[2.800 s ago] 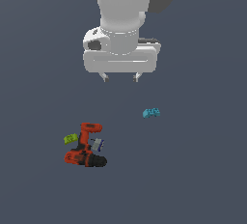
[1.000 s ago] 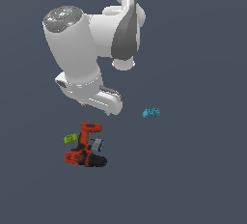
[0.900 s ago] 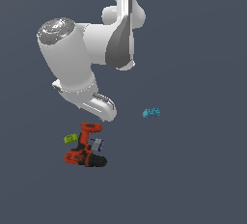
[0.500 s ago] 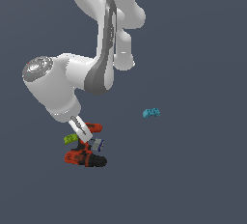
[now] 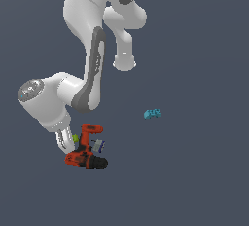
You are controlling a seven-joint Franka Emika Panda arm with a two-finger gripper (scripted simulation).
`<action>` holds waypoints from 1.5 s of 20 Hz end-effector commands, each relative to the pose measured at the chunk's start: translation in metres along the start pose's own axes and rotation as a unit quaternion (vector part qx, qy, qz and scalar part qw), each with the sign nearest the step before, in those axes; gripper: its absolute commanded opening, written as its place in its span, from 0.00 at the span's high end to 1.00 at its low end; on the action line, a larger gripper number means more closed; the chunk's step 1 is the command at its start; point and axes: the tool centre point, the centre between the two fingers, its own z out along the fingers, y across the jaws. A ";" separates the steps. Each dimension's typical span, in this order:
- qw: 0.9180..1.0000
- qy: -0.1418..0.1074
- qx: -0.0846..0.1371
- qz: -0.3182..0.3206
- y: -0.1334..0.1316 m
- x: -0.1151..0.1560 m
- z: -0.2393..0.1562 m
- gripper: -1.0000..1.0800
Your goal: Pick up a designated object from a clutter of objects.
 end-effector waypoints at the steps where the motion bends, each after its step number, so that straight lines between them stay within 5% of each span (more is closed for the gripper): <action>1: 1.000 0.002 0.000 0.021 0.005 0.008 0.010 0.04; 25: 0.999 0.004 -0.001 0.039 0.010 0.015 0.069 0.04; 26: 0.999 0.004 -0.001 0.039 0.010 0.015 0.069 1.00; 30: 0.999 0.004 -0.001 0.039 0.010 0.015 0.069 1.00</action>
